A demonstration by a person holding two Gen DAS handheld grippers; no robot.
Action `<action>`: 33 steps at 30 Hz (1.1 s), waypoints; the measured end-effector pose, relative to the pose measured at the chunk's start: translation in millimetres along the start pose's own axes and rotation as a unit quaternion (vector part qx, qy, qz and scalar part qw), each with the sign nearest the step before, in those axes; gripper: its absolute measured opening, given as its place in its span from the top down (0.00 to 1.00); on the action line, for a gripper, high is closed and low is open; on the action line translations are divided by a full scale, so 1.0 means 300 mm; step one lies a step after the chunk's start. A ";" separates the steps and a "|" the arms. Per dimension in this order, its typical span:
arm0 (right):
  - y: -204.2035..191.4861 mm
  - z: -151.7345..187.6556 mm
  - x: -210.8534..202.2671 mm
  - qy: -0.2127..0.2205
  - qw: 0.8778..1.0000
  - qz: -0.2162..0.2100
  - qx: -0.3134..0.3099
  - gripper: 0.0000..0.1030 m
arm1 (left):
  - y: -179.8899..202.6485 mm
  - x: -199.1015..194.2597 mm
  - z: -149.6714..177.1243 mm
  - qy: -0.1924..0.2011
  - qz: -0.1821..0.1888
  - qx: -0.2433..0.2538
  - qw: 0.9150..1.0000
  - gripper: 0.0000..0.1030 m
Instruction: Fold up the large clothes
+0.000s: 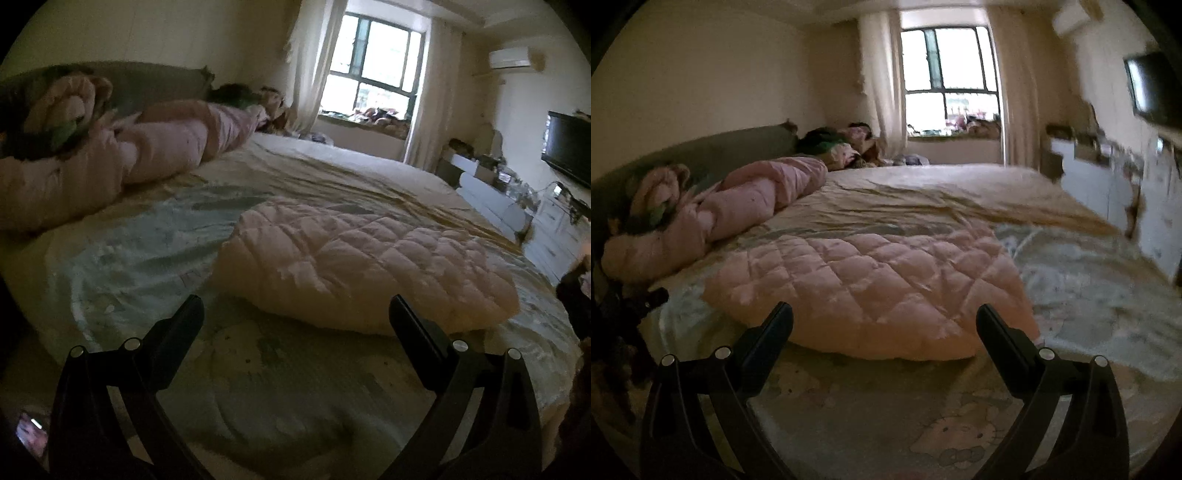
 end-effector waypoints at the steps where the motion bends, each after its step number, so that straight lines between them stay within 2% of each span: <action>1: -0.016 0.003 -0.010 0.003 1.000 0.004 -0.002 0.04 | 0.013 -0.021 0.009 0.002 0.005 0.002 1.000 0.09; 10: -0.119 0.134 -0.022 -0.009 1.000 0.009 0.006 0.04 | 0.102 -0.091 0.091 0.017 0.031 0.014 0.999 0.09; 13: -0.156 0.183 -0.029 -0.014 1.000 -0.001 0.003 0.04 | 0.116 -0.098 0.112 0.023 0.046 0.014 0.999 0.09; 17: -0.196 0.260 0.001 -0.065 0.998 -0.018 0.005 0.04 | 0.115 -0.074 0.144 0.002 0.038 0.013 0.999 0.09; 23: -0.217 0.285 0.017 -0.076 0.997 -0.014 0.007 0.04 | 0.104 -0.044 0.184 -0.021 0.027 0.013 0.999 0.09; 33: -0.240 0.310 0.030 -0.092 0.996 -0.022 -0.004 0.04 | 0.095 -0.043 0.191 -0.023 0.022 0.017 0.999 0.09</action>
Point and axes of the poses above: each gripper's, at about its wrist camera, not at the fingertips, and x roughly the way its jaws point, y to its right, z to its underside, the point moved 6 cm from there along x, roughly the way its jaws point, and after that the axes turned 3 degrees about x, right-handed, at the moved point
